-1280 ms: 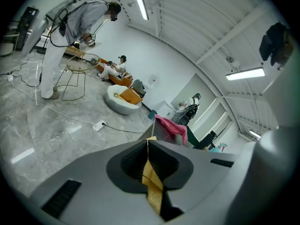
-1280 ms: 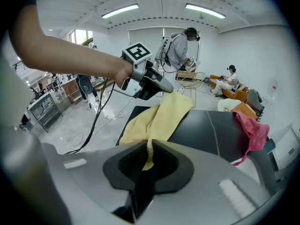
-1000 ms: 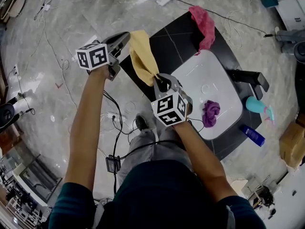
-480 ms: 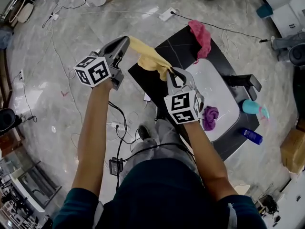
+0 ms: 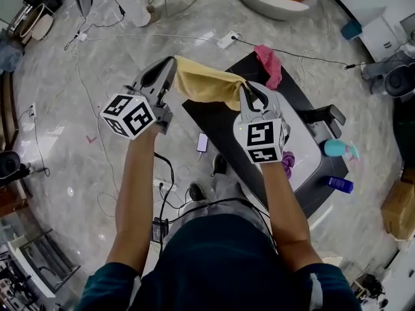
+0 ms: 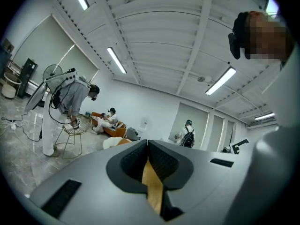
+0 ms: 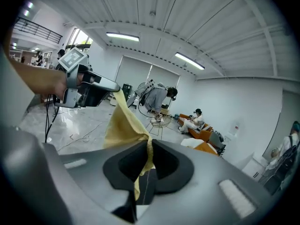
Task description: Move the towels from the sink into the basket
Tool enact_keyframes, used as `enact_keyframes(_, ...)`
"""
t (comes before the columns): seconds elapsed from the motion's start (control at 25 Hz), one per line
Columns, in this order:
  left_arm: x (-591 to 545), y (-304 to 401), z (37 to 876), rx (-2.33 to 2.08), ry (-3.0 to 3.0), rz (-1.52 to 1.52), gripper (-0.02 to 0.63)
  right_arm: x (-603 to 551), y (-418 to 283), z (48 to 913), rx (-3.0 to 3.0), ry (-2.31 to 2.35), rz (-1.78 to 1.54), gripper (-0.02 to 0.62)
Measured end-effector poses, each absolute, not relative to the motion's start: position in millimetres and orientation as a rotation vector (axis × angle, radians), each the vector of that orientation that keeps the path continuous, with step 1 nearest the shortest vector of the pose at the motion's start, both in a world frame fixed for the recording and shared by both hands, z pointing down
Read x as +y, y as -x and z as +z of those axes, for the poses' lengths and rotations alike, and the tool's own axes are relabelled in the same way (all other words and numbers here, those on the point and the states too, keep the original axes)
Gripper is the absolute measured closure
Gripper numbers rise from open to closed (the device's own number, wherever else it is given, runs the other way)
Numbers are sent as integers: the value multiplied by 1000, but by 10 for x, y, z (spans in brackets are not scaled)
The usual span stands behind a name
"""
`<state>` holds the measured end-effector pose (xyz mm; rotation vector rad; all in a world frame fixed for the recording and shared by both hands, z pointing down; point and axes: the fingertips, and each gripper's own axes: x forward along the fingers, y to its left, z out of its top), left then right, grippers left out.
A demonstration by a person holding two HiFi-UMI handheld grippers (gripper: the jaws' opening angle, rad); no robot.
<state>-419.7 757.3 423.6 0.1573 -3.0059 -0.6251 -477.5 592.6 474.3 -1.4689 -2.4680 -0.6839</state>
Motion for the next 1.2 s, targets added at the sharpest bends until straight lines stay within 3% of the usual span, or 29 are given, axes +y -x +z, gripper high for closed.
enact_keyframes(0.76, 7034, 2947, 3189, -3154, -262, -372, 595, 5495, 3779, 3449, -2691, 1423, -754, 557)
enact_keyframes(1.2, 6235, 2846, 2819, -3190, -464, -309, 595, 4622, 3535, 2967, -2806, 1271, -782, 557)
